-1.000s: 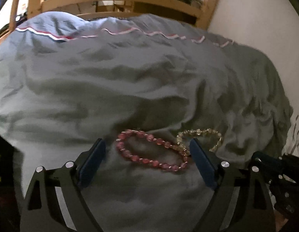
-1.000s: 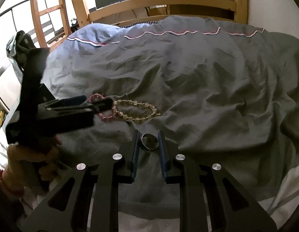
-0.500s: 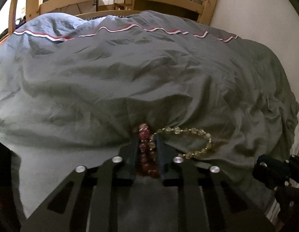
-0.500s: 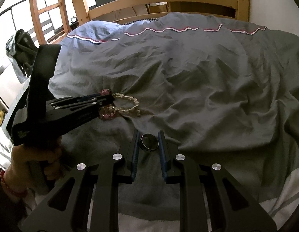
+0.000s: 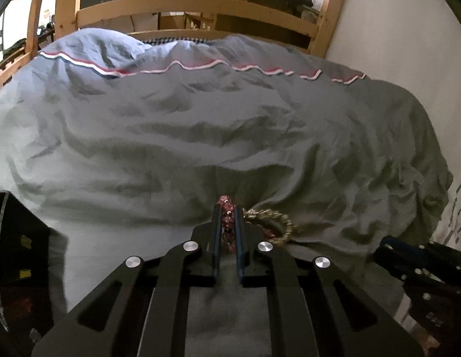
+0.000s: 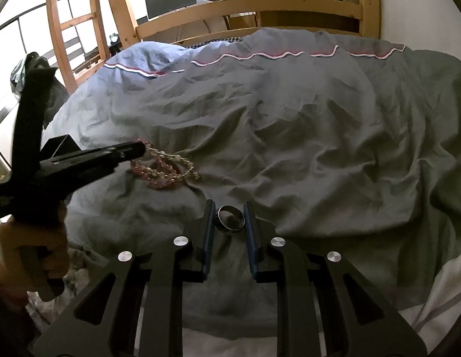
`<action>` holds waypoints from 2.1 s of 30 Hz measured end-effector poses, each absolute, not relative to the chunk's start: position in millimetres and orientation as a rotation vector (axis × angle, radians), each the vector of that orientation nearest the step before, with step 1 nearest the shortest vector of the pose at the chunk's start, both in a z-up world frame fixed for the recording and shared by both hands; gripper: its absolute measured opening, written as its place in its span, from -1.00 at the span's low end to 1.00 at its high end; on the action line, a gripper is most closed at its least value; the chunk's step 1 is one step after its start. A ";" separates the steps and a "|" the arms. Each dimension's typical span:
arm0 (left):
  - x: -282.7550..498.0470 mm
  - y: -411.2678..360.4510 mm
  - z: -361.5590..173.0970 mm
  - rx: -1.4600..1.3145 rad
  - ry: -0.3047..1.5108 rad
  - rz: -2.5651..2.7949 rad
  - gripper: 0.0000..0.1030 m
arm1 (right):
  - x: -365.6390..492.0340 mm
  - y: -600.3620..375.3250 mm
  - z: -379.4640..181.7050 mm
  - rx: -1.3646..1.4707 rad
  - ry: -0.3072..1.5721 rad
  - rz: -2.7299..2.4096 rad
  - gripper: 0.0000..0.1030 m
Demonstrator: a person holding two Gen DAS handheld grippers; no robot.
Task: Organize jewelry
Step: 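Lift the pink and gold bracelets with the left tool and carry them over the box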
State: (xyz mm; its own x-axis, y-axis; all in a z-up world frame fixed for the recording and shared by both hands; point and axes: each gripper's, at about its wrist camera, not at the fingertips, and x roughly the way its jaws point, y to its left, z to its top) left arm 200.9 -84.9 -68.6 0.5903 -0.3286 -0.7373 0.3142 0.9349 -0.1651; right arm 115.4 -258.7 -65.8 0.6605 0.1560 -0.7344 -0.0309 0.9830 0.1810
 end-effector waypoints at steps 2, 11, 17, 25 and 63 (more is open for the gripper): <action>196.6 -81.9 -62.9 -0.022 0.849 -0.372 -0.85 | 114.3 -258.3 -64.5 0.157 0.840 0.106 -0.61; 182.3 -65.5 -43.4 -0.040 0.831 -0.348 -0.85 | 109.4 -256.9 -58.0 0.140 0.816 0.107 -0.61; 163.7 -54.2 -27.4 -0.032 0.813 -0.333 -0.85 | 101.7 -255.1 -51.9 0.131 0.802 0.107 -0.61; 134.7 -25.1 -8.5 -0.044 0.799 -0.298 -0.85 | 82.2 -243.8 -35.3 0.110 0.777 0.124 -0.61; 87.3 118.2 60.9 -0.194 0.643 -0.209 -0.85 | 73.5 -59.0 29.6 -0.061 0.752 0.359 -0.61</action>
State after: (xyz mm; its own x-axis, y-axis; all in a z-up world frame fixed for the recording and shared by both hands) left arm 87.3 118.2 60.9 0.7804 -0.2522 -0.5722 0.1324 0.9609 -0.2430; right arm 73.5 -59.0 29.6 0.6722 0.2971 -0.6782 -0.3404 0.9374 0.0734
